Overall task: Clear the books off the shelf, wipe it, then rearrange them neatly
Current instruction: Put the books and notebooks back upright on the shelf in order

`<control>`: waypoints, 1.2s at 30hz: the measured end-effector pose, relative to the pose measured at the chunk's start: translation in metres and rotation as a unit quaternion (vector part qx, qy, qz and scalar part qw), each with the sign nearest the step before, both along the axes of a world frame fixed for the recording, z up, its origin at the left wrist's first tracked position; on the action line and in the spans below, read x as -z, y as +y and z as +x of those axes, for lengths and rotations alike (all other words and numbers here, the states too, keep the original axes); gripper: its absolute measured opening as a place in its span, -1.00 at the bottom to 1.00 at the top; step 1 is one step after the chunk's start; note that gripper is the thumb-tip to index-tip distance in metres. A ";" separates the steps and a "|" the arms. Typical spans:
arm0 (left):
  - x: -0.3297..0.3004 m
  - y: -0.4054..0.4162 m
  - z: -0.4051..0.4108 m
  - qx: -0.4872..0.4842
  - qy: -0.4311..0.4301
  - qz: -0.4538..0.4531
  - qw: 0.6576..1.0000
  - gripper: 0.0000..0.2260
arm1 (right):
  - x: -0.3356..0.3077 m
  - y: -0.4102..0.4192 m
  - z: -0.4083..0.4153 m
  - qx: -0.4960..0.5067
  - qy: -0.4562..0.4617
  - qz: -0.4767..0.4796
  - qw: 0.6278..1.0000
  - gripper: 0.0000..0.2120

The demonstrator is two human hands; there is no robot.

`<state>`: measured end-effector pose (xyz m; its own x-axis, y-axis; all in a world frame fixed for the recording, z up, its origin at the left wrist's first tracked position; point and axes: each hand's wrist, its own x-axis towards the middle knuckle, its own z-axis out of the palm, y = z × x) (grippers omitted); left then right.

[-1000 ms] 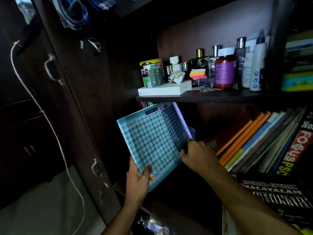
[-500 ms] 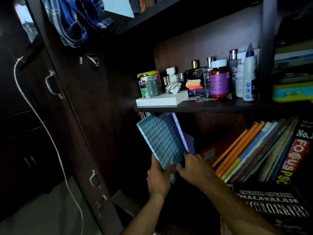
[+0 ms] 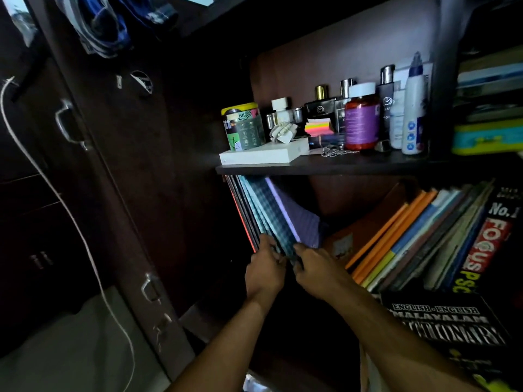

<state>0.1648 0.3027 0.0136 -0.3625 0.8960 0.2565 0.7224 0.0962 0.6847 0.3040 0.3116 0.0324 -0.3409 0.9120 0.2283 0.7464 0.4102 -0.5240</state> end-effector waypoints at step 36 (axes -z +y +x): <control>0.014 -0.060 0.018 0.215 0.176 0.032 0.960 -0.41 | 0.004 -0.207 0.209 0.207 -0.106 -0.060 0.971 -0.17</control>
